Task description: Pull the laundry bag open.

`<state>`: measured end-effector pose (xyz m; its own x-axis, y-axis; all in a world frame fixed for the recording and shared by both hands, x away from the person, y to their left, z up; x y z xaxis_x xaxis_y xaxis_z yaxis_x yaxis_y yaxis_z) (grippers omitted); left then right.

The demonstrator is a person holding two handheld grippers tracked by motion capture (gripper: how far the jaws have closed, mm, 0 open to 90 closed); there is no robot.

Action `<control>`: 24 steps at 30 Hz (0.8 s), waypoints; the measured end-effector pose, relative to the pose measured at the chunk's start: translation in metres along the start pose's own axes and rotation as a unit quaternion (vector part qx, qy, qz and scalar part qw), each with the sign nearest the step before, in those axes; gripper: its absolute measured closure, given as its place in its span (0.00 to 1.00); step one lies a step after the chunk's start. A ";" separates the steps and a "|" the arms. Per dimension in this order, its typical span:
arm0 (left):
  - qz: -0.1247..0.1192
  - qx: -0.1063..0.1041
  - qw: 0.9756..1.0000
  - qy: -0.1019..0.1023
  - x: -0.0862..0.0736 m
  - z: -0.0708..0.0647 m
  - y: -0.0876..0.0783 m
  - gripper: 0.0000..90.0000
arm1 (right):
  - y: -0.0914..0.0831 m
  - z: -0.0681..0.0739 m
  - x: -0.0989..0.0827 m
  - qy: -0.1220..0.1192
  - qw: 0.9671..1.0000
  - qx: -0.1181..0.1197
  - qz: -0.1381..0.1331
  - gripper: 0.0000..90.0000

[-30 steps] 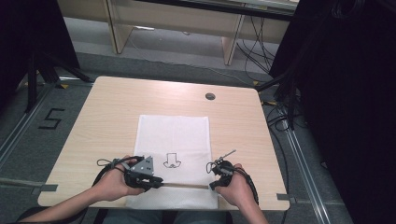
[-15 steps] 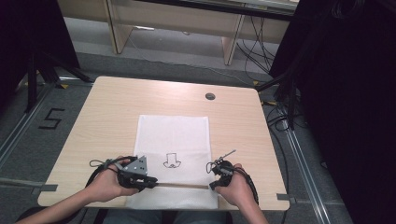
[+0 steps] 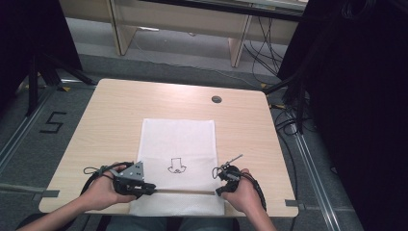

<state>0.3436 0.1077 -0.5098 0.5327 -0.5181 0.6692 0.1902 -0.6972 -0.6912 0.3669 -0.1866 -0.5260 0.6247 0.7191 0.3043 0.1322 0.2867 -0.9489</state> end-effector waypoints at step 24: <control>0.010 0.047 0.996 -0.070 -0.041 0.033 -0.042 0.91 | 0.000 -0.001 0.001 -0.014 1.000 0.003 -0.002 1.00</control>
<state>0.3410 0.1745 -0.5173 0.6454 -0.4533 0.6148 0.2506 -0.6346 -0.7311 0.3682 -0.1859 -0.5260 0.6023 0.7356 0.3101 0.1297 0.2931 -0.9472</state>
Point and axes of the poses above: each handheld gripper's, and its own axes: y roughly forward along the jaws, x roughly out of its top, z roughly to its left, the point moved 5 cm from there along y, roughly forward along the jaws, and after that the axes turned 15 degrees about -y, right-handed, at the moved point
